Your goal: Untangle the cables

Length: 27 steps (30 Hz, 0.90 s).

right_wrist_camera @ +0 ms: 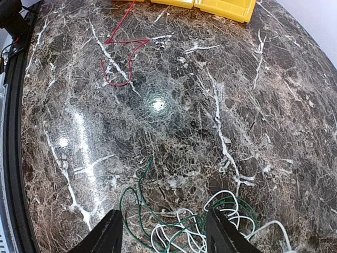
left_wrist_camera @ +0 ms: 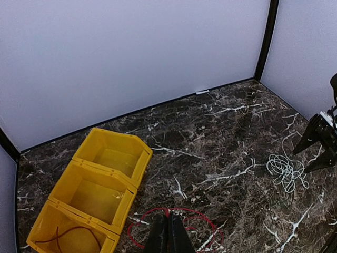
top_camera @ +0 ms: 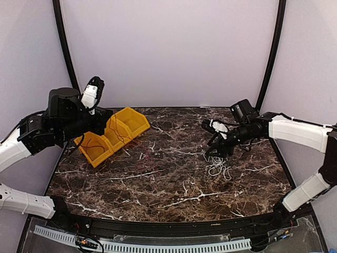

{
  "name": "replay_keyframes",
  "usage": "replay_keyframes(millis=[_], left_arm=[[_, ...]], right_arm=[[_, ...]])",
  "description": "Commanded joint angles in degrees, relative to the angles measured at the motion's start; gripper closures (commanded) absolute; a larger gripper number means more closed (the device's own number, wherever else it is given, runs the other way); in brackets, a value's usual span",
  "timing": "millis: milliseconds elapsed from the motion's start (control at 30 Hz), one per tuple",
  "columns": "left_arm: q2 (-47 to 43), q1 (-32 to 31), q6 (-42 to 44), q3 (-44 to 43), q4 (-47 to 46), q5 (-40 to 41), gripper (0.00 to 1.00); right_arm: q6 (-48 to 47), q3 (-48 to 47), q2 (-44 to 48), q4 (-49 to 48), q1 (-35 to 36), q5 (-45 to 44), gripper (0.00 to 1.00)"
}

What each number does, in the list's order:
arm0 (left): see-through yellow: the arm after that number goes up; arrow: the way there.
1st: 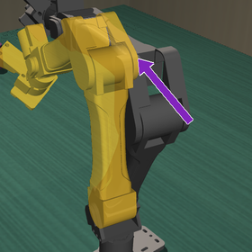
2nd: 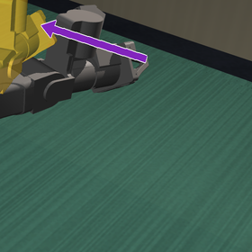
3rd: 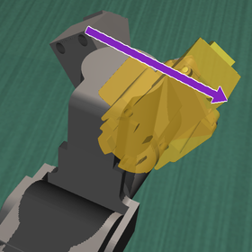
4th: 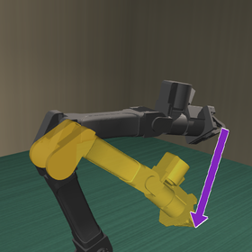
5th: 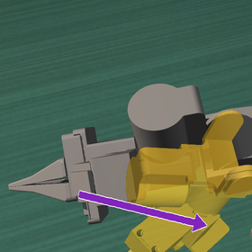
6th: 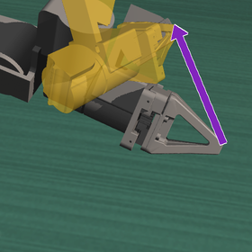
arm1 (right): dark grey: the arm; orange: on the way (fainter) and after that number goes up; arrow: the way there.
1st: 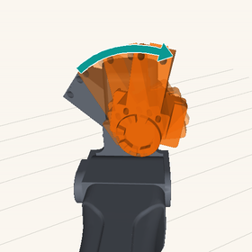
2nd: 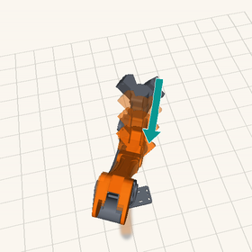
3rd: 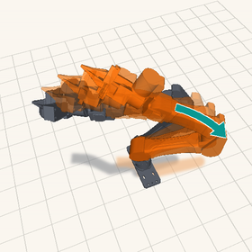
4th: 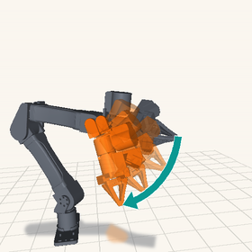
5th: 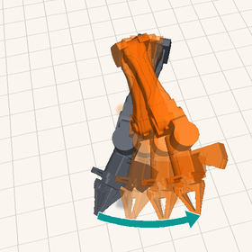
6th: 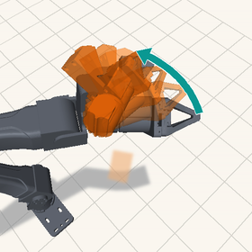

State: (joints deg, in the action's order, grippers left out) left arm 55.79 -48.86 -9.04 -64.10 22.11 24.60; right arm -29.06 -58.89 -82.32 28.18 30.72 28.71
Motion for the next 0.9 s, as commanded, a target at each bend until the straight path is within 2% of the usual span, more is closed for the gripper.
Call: replay_keyframes(millis=[0, 233, 533, 700, 867], left_arm=[[0.36, 0.15, -5.08, 4.15, -5.94, -6.55, 1.00], [4.62, 0.08, -6.40, 10.64, -16.72, -19.49, 1.00], [7.77, 0.12, -10.16, 12.43, -26.65, -32.88, 1.00], [6.14, 0.09, -9.69, 13.55, -28.96, -37.29, 1.00], [3.71, 0.08, -8.69, 14.38, -28.69, -40.22, 1.00]], right_arm=[[0.83, -0.60, 2.09, -2.62, -0.50, 0.92, 0.44], [1.91, -14.79, -4.12, -0.20, 0.78, 7.05, 0.45], [8.38, -30.73, -16.90, -2.00, 11.07, 9.50, 0.45], [8.83, -32.44, -22.03, -3.83, 12.94, 11.61, 0.49], [8.35, -30.71, -25.27, -6.04, 14.67, 11.71, 0.48]])
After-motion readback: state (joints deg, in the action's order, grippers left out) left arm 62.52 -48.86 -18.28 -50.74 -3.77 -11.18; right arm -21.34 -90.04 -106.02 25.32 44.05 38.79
